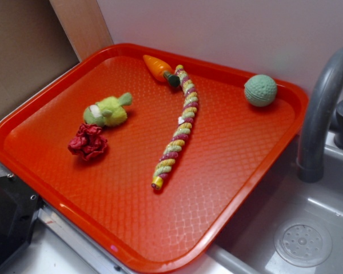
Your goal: Grab the green ball.
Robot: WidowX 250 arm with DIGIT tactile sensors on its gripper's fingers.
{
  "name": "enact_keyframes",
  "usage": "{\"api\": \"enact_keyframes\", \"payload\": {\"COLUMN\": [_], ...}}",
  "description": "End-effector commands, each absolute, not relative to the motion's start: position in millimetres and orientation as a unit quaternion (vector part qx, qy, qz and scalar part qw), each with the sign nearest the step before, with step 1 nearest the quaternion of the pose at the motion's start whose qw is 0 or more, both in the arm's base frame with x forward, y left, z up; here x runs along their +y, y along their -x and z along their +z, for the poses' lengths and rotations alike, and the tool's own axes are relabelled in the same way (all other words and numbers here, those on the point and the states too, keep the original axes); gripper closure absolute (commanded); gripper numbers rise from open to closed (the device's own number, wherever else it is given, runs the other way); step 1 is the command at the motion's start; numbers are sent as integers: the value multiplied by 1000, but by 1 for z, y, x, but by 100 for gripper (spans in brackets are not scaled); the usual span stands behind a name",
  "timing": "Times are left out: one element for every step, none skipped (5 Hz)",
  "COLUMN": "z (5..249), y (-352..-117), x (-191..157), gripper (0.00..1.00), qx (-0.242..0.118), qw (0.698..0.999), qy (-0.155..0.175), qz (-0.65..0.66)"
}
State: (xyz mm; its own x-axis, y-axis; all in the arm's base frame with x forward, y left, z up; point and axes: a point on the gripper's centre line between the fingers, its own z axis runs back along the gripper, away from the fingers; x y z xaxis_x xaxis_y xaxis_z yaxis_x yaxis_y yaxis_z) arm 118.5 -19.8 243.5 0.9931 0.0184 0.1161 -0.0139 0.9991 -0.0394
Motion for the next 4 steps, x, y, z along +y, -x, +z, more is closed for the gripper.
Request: {"api": "enact_keyframes", "payload": {"z": [244, 197, 166, 141], "y": [-119, -169, -214, -259], "x": [-20, -37, -77, -111], "gripper": [0, 0, 0, 0], "qx": [-58, -42, -16, -50], "qw": [998, 998, 994, 983], "qy": [19, 34, 36, 47], "qz": [8, -23, -100, -170]}}
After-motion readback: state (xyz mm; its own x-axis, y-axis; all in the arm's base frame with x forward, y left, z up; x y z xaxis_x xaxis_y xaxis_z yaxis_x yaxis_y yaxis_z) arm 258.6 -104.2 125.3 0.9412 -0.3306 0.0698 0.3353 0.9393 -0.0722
